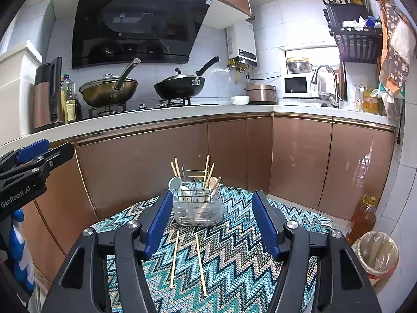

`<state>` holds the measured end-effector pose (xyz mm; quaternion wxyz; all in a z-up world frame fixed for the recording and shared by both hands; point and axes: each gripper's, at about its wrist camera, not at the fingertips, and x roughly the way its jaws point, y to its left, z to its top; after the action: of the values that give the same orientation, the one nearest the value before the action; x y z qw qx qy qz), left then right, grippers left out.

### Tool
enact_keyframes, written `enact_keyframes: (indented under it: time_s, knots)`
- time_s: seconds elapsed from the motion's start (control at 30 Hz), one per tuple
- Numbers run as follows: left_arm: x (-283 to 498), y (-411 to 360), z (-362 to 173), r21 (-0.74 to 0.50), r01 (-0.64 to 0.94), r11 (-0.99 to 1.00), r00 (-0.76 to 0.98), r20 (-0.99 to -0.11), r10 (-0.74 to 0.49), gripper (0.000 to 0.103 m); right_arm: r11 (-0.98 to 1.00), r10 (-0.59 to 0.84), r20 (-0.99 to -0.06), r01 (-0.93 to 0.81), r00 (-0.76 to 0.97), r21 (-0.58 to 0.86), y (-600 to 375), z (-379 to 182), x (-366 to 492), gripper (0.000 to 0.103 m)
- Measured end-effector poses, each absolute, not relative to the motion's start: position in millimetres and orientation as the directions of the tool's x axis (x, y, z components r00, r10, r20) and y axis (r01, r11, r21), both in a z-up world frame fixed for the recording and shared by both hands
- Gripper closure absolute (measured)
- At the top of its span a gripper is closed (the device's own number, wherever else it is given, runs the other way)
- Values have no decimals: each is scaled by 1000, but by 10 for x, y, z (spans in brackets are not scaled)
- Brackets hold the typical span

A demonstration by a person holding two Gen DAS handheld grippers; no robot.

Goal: Organize utensils

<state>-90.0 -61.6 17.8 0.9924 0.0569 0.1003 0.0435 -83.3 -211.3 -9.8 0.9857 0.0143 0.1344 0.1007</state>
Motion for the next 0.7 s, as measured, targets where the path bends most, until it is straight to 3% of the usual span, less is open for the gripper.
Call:
enact_keyframes:
  time_s: [0.7]
  knots:
    - [-733,-1002,35,238,-170,956,945,-236,226,33,966,259,-282,-255,924,50,-2348,-316,-588,37]
